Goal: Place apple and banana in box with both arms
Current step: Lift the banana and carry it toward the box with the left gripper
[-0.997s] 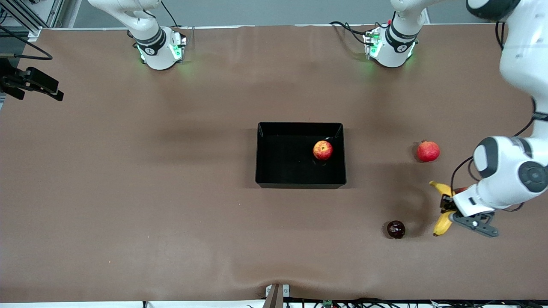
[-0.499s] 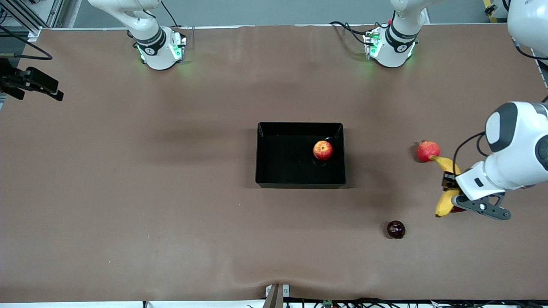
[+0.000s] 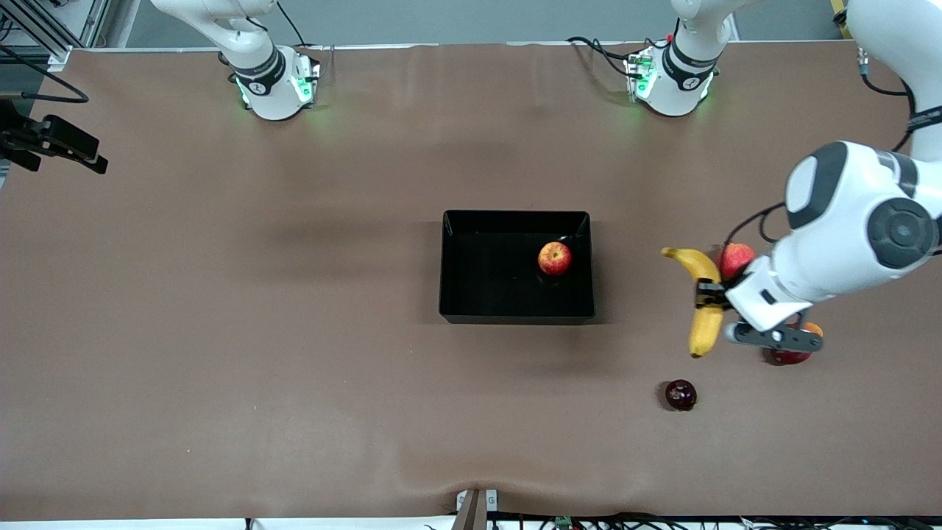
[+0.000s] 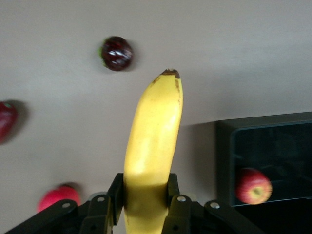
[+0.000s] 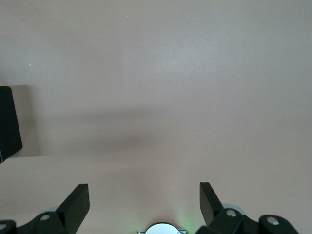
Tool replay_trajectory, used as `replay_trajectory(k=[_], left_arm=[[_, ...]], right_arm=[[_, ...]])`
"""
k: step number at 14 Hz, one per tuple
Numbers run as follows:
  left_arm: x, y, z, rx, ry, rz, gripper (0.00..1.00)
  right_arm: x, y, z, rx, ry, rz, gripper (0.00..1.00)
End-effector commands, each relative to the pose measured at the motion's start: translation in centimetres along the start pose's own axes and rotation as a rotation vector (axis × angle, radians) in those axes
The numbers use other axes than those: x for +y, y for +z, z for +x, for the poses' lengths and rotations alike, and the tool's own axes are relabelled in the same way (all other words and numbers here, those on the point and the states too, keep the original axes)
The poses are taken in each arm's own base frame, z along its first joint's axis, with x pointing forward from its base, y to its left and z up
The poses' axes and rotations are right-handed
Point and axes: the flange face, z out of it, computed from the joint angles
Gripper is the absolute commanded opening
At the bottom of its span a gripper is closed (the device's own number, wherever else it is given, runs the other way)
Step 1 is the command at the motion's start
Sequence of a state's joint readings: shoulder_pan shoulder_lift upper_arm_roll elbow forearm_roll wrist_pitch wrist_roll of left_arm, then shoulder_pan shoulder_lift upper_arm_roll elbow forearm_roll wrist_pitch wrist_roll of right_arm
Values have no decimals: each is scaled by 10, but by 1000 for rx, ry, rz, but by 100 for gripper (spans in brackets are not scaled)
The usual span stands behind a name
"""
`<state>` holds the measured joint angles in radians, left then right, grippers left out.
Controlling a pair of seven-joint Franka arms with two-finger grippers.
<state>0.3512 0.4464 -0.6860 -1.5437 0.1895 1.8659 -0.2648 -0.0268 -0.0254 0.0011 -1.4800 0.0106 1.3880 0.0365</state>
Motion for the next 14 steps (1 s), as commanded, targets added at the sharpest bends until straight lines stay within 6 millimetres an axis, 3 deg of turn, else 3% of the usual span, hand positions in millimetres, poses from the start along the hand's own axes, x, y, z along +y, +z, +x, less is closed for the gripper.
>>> replay_trajectory(k=[1,5,8,14], left_arm=[[35,-6,-15,-19,-128,-18,0],[98,6,-31,-49,-209,-30,0],[135,15,-41,-62,-245,-25,0],[198,56,-57,-97,-267,-33,0]], right_arm=[[3,-9,-4,17,21,-10,100],[2,-7,-3,13,19,-8,100],[0,-6,-3,12,13,-9,100],[1,-6,-2,12,16,-9,100]])
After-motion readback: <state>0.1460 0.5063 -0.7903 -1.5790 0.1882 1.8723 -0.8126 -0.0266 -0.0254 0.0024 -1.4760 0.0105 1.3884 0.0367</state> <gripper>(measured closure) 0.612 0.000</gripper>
